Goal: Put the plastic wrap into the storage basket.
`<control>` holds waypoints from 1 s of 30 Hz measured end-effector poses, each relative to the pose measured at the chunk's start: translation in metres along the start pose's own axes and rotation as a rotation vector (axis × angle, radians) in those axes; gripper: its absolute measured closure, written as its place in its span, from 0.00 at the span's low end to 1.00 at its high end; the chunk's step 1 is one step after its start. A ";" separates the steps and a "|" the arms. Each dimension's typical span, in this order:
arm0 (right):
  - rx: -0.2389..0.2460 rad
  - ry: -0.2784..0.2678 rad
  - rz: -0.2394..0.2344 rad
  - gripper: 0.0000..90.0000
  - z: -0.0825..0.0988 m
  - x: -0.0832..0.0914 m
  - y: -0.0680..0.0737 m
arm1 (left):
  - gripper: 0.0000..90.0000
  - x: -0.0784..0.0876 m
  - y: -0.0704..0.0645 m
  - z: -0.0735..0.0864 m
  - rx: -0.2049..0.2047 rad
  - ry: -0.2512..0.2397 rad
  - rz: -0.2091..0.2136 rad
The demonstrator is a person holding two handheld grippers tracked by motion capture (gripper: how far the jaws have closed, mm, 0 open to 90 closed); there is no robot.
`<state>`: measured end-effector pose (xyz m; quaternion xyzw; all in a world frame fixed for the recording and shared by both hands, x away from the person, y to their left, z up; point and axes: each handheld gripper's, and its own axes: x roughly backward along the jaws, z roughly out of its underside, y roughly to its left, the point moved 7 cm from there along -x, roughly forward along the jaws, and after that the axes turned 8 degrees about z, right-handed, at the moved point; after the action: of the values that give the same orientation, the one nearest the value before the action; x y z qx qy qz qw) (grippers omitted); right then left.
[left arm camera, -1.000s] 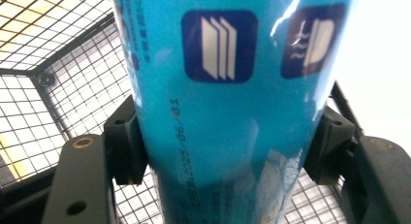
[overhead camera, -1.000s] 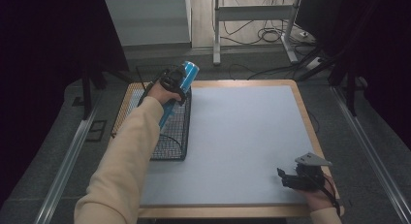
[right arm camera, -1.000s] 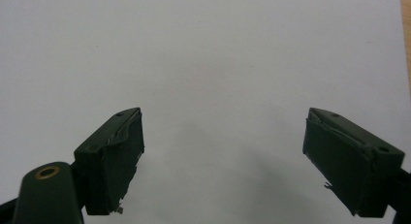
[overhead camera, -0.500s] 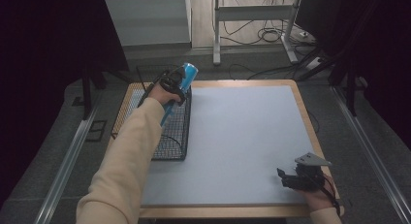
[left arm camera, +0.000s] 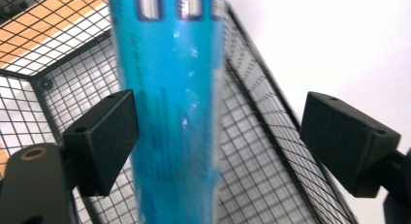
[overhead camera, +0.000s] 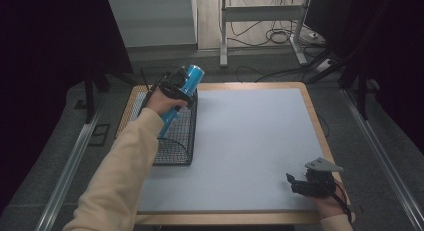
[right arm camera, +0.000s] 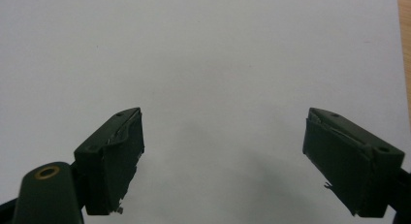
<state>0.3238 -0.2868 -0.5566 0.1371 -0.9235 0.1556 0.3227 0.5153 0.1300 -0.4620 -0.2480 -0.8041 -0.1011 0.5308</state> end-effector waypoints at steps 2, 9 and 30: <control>-0.001 0.000 -0.002 0.17 0.000 0.000 0.000 | 0.15 0.003 -0.005 0.003 -0.008 -0.014 0.012; -0.001 -0.006 -0.003 0.17 -0.001 -0.001 0.001 | 0.15 0.013 -0.023 0.023 -0.052 -0.060 0.064; 0.036 -0.023 -0.014 0.17 -0.008 0.000 0.014 | 0.16 0.048 -0.130 0.093 -0.202 -0.244 0.287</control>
<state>0.3235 -0.2714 -0.5533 0.1512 -0.9231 0.1683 0.3109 0.3601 0.0723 -0.4446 -0.4224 -0.8046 -0.0738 0.4108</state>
